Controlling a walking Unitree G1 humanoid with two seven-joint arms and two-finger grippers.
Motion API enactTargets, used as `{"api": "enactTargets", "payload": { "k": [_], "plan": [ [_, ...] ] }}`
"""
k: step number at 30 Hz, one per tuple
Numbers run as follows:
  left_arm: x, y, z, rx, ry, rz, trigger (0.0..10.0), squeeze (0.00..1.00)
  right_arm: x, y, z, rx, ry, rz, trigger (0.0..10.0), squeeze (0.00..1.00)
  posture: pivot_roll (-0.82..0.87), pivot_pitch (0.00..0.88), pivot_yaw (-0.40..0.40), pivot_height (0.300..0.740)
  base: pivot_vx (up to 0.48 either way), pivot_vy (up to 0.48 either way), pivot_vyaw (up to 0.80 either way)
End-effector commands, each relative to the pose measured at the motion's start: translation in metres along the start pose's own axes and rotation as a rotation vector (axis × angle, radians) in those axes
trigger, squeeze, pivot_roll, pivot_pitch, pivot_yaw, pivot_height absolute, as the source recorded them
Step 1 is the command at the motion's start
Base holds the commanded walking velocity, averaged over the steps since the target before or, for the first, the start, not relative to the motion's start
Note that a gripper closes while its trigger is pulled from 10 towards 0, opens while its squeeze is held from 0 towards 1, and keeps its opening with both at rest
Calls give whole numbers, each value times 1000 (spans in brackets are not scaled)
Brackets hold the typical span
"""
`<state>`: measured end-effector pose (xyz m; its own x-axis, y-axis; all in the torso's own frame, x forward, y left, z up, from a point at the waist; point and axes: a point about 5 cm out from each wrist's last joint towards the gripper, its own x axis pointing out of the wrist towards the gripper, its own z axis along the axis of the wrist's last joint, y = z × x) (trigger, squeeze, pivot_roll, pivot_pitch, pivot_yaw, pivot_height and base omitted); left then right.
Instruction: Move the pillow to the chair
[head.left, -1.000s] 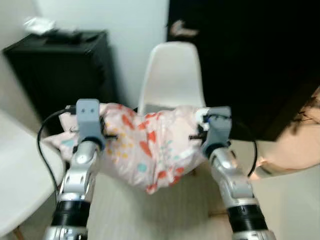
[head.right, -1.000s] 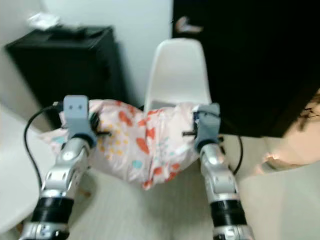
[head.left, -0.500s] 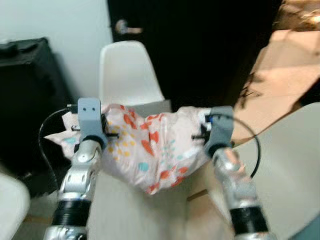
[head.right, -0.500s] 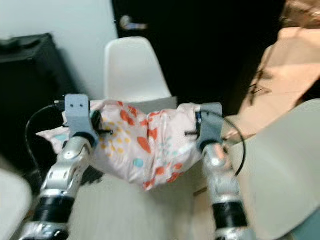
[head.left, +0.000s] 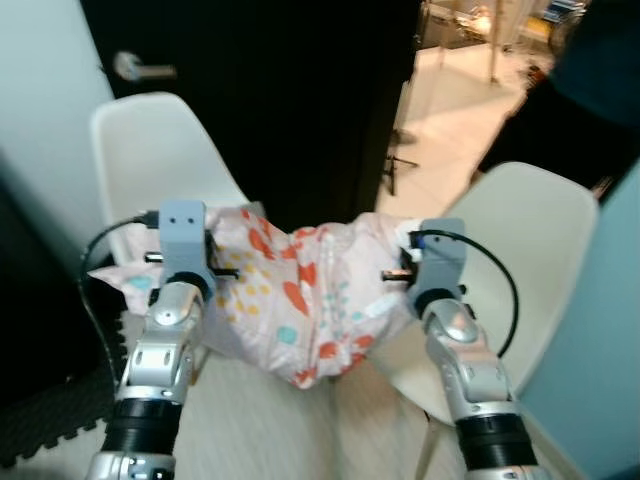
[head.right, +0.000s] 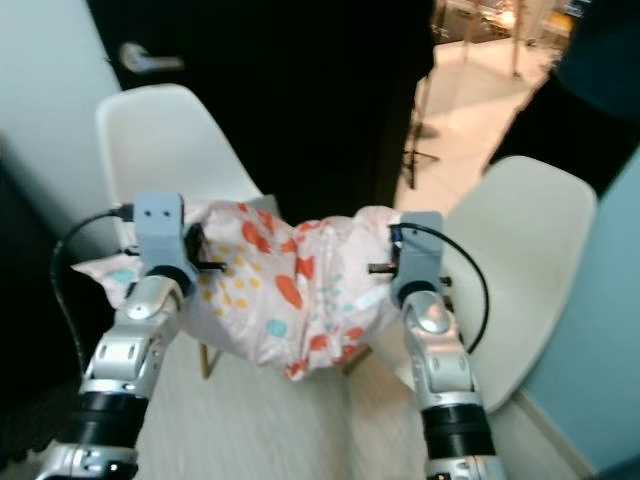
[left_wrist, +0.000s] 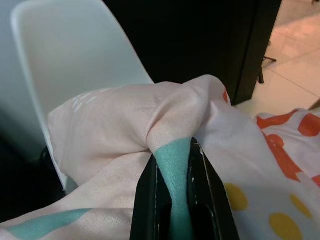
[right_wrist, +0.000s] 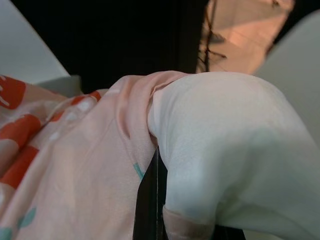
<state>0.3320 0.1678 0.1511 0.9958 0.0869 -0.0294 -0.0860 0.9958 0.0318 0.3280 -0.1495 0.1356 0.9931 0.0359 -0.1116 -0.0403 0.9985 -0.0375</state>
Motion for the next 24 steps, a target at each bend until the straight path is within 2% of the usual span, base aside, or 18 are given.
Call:
{"api": "enactTargets", "payload": {
  "k": [1, 14, 24],
  "plan": [
    [2, -4, 7, 17, -29, -14, 10000, 0, 0, 2, 10, 0, -44, 9, 10000, 0, 27, 68, 42, 740, 0, 0, -800],
    [1, -9, 5, 18, -4, -42, 10000, 0, -1, 1, 9, -1, -37, 6, 10000, 0, 22, 55, 41, 740, 0, 0, -800],
    [2, -8, 3, 17, 12, -24, 10000, 0, 0, 1, 10, -7, -38, 7, 10000, 0, 23, 51, 41, 740, 0, 0, -800]
  ]
}}
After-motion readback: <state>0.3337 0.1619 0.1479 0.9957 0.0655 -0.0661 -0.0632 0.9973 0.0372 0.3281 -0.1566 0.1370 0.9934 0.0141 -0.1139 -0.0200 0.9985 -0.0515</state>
